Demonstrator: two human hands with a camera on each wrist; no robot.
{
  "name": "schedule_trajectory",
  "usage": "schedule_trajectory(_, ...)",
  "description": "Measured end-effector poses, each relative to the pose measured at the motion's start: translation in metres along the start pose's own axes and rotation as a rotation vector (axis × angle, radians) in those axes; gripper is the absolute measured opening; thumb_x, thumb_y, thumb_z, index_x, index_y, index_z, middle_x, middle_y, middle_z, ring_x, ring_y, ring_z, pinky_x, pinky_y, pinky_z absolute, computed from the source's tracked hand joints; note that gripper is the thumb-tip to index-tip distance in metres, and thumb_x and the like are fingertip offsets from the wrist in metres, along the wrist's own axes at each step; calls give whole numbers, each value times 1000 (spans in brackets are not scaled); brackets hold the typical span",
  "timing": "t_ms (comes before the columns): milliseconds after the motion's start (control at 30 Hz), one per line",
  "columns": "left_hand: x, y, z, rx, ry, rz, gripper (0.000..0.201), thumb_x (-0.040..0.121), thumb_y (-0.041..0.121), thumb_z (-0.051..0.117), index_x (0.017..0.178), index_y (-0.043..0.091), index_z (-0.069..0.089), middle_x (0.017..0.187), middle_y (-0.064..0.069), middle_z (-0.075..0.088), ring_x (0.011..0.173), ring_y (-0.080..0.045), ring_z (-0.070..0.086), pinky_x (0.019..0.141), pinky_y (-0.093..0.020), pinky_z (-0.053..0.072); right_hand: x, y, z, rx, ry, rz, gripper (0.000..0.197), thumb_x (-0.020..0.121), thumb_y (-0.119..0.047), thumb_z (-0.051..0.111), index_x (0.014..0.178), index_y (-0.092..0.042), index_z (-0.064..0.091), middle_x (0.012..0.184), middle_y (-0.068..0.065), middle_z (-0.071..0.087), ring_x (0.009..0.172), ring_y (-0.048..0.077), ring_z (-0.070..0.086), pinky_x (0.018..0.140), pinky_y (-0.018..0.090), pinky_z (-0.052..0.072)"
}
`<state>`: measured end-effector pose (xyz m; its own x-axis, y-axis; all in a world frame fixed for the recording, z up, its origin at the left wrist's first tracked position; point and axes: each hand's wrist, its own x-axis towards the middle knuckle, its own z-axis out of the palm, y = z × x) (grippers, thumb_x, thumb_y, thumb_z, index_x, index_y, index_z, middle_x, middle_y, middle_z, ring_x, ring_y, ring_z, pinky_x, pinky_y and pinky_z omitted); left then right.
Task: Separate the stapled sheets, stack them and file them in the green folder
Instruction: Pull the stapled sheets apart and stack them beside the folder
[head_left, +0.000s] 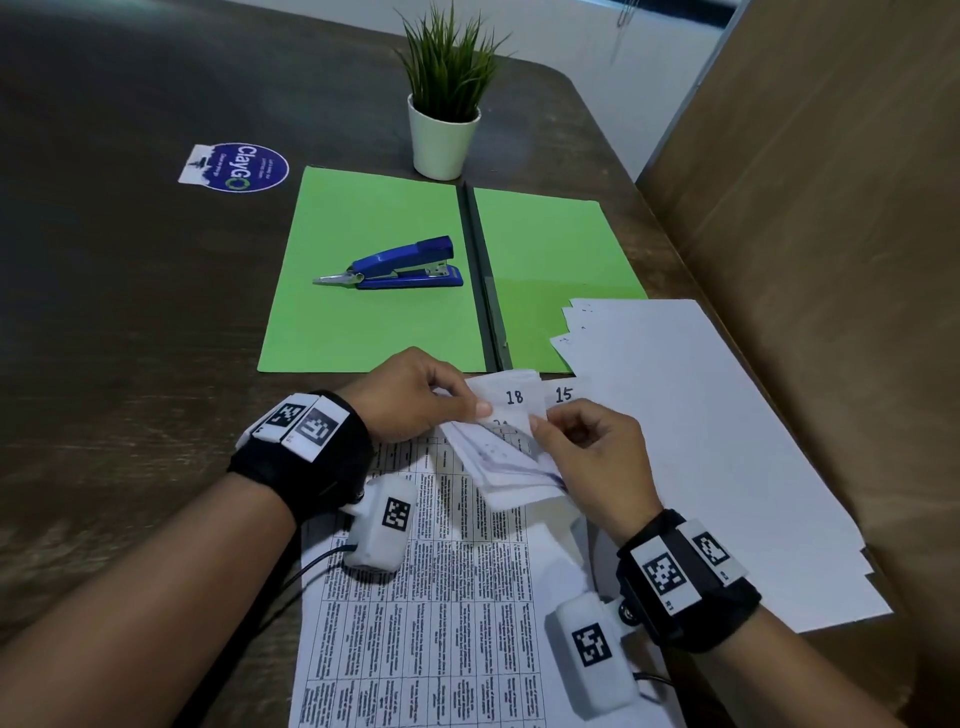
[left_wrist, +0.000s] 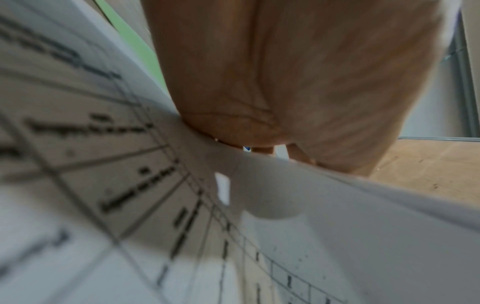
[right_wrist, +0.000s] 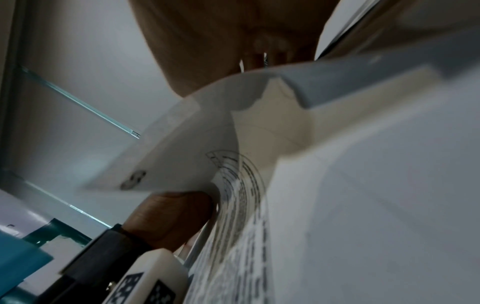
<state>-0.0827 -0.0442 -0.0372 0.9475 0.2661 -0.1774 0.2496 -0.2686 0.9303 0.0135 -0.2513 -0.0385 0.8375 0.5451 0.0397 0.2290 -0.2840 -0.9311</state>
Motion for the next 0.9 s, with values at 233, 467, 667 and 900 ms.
schedule_trajectory(233, -1, 3, 3, -38, 66, 21, 11, 80, 17, 83, 86, 23, 77, 94, -4, 76, 79, -12, 67, 82, -33, 58, 1, 4, 1, -163, -51, -68, 24, 91, -15, 70, 68, -10, 69, 71, -1, 65, 62, 9, 56, 61, 25, 48)
schedule_trajectory(467, 0, 2, 5, -107, 74, 55, 24, 80, 10, 82, 93, 29, 73, 96, 5, 74, 82, -6, 68, 83, -30, 58, -1, 5, -1, -229, -92, -122, 21, 94, -12, 64, 73, -14, 66, 74, -6, 62, 61, 4, 51, 59, 19, 44)
schedule_trajectory(667, -1, 6, 7, -37, 76, -15, 16, 94, 31, 68, 94, 21, 80, 92, -6, 78, 76, -9, 66, 76, -30, 55, -3, 7, -3, -191, -99, -130, 19, 92, 0, 61, 88, -14, 74, 87, -4, 70, 69, 2, 60, 63, 10, 45)
schedule_trajectory(900, 0, 3, 7, -20, 67, -41, 10, 87, 31, 76, 84, 24, 82, 82, 8, 78, 76, -7, 66, 83, -37, 56, -3, 1, -1, -83, -47, -60, 9, 92, -17, 70, 84, -20, 75, 71, -13, 69, 59, 1, 58, 58, 16, 46)
